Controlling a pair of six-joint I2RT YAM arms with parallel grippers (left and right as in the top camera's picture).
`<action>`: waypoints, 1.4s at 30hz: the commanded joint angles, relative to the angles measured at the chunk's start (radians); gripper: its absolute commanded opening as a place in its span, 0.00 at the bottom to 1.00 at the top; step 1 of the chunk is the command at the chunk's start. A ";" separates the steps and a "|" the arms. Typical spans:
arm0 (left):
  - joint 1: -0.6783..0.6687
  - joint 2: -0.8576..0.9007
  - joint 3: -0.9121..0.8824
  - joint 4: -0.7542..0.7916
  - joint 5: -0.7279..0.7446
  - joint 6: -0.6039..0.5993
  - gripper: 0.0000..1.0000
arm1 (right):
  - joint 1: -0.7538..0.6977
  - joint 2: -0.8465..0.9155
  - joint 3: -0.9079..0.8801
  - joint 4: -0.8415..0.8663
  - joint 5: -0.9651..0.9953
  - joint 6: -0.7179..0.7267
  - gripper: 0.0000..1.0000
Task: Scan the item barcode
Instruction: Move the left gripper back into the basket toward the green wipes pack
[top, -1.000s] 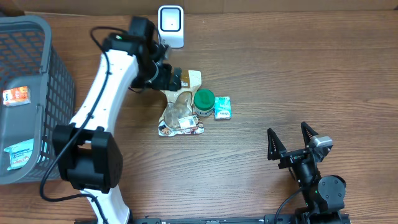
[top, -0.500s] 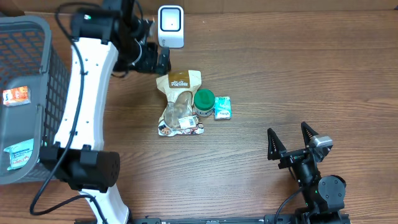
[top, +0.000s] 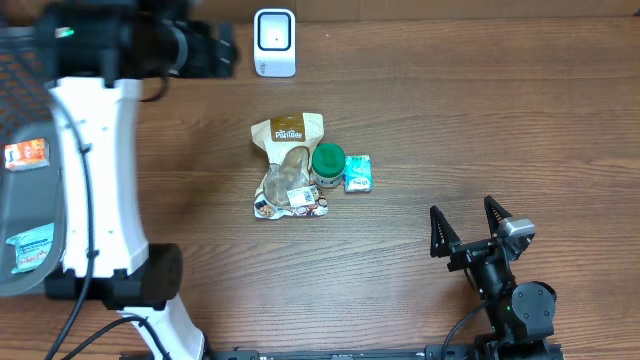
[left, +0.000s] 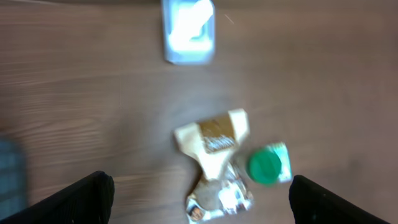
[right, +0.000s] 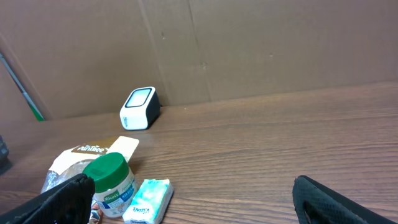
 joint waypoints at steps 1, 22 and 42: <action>0.106 -0.040 0.104 -0.026 -0.121 -0.143 0.93 | -0.007 -0.011 -0.010 0.005 0.001 -0.001 1.00; 0.696 -0.053 -0.247 -0.118 -0.405 -0.325 0.86 | -0.007 -0.011 -0.010 0.005 0.001 -0.001 1.00; 0.734 -0.053 -1.042 0.452 -0.394 -0.083 0.87 | -0.007 -0.011 -0.010 0.005 0.001 -0.001 1.00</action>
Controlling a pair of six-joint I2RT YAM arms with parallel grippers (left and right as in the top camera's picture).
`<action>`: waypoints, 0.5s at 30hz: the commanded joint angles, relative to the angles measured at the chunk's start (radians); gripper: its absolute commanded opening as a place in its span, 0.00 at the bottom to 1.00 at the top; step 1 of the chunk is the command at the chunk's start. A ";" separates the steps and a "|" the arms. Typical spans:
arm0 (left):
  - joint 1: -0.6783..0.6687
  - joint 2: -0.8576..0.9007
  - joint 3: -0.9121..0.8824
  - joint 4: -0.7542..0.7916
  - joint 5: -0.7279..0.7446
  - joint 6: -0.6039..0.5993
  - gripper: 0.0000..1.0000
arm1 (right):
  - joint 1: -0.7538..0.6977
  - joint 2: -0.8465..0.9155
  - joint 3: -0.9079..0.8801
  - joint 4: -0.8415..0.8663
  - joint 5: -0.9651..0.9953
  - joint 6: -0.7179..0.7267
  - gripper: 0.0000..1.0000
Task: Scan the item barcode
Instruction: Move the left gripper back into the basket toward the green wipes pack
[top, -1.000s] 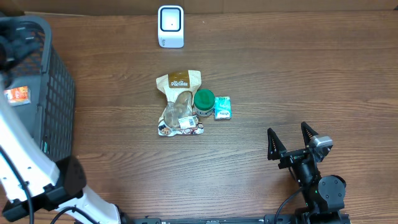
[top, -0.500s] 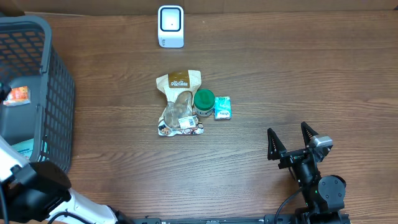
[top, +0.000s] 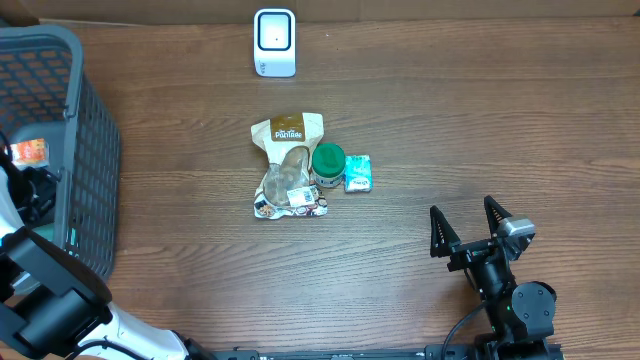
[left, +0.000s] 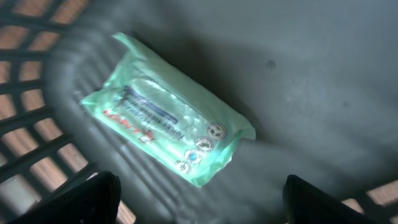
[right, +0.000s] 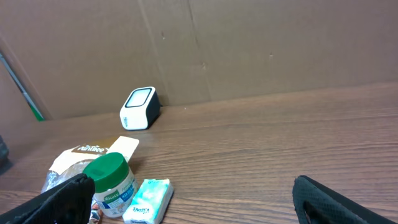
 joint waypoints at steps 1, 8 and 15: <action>-0.009 -0.004 -0.077 0.055 0.004 0.077 0.87 | -0.007 -0.011 -0.010 0.005 0.002 -0.001 1.00; -0.009 -0.003 -0.230 0.211 0.003 0.110 0.84 | -0.007 -0.011 -0.010 0.005 0.002 -0.001 1.00; -0.008 -0.002 -0.328 0.318 -0.015 0.109 0.78 | -0.007 -0.011 -0.010 0.005 0.002 -0.001 1.00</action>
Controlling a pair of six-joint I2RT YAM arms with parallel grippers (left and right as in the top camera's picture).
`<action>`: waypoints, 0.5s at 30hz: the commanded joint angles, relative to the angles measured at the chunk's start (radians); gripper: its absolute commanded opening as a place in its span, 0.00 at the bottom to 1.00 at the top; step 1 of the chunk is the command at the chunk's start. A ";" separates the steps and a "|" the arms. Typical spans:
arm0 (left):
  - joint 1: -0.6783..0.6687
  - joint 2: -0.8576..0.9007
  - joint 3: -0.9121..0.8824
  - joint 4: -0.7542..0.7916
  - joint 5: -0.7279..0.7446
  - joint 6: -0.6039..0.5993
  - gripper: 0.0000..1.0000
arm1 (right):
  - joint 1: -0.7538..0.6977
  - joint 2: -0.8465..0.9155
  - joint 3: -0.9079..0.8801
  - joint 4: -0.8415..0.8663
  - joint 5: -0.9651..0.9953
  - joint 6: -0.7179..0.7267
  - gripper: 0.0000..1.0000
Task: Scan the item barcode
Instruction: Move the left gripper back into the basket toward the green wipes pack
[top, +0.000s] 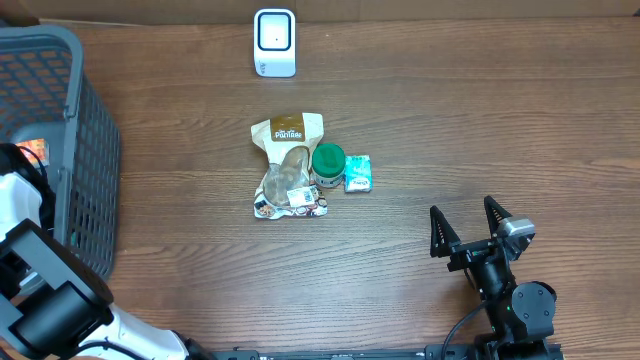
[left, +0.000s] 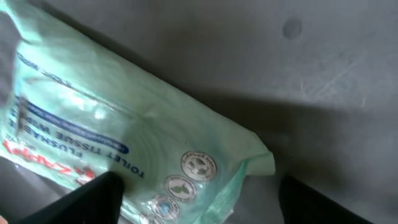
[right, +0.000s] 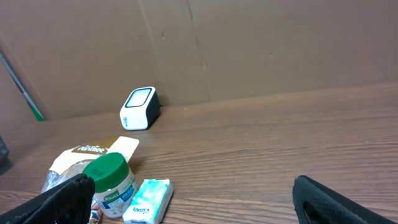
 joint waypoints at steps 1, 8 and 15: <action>-0.006 0.005 -0.047 0.025 -0.002 0.020 0.75 | -0.007 -0.011 -0.010 0.005 0.002 -0.001 1.00; -0.006 0.005 -0.098 0.077 -0.003 0.020 0.64 | -0.007 -0.011 -0.010 0.005 0.002 -0.001 1.00; -0.006 0.005 -0.157 0.140 -0.003 0.021 0.66 | -0.007 -0.011 -0.010 0.005 0.002 -0.001 1.00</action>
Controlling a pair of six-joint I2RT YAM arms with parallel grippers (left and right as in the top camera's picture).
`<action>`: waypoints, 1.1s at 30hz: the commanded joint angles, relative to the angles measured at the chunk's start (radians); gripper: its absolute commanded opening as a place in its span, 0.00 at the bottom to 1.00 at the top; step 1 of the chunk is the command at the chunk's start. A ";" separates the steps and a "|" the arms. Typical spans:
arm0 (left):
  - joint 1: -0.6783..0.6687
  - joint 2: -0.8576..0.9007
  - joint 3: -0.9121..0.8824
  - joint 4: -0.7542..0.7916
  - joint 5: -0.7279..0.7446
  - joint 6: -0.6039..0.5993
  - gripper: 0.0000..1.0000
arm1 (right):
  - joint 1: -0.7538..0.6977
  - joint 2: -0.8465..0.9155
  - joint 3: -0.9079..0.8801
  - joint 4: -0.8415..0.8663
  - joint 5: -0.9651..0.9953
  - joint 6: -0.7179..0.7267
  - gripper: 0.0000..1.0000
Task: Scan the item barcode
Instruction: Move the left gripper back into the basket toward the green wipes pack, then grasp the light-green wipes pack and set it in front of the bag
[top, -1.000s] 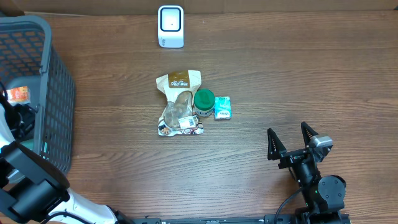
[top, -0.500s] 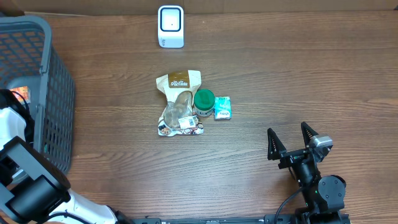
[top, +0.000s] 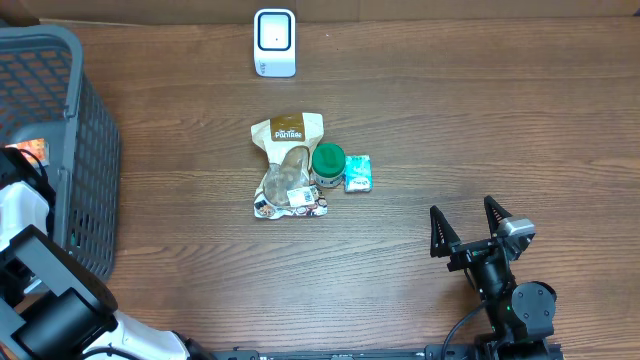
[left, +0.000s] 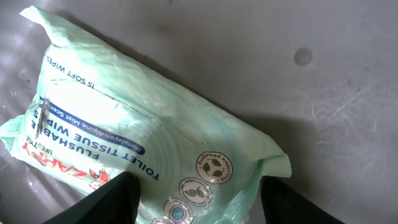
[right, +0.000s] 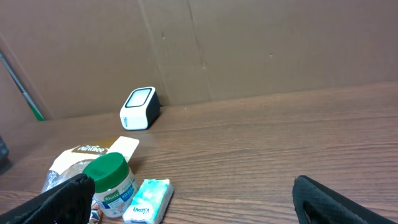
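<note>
A pale green pack of flushable wipes (left: 143, 130) lies on the grey floor of the basket (left: 311, 99). My left gripper (left: 199, 202) is open and low over it, one finger on each side of the pack's near end. From overhead, the left arm (top: 25, 215) reaches down into the basket (top: 70, 45) and hides the gripper. The white barcode scanner (top: 274, 42) stands at the table's far edge. My right gripper (top: 468, 232) rests open at the front right with nothing in it.
A brown pouch (top: 288, 165), a green-lidded jar (top: 328, 163) and a small tissue pack (top: 358, 174) lie together mid-table. An orange packet (top: 28, 151) lies in the basket too. A cardboard wall (right: 249, 43) rises behind the scanner.
The left gripper has come lower over the wipes pack, and its fingers stand closer together, with the pack's end between them. The right arm has not moved.
The left arm was first above the table, looking down at the scanner and the pile. Then it was inside the basket above the wipes pack. It was lower at each later moment and now straddles the pack. The right gripper stayed open at the front right.
</note>
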 joint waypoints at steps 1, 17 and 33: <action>-0.006 0.046 -0.075 0.012 0.034 0.008 0.67 | -0.008 -0.011 -0.010 0.005 0.002 -0.001 1.00; -0.007 0.019 0.016 -0.095 -0.024 0.007 0.04 | -0.008 -0.011 -0.010 0.005 0.002 -0.001 1.00; -0.071 -0.298 0.547 -0.338 0.217 -0.064 0.04 | -0.008 -0.011 -0.010 0.005 0.002 -0.001 1.00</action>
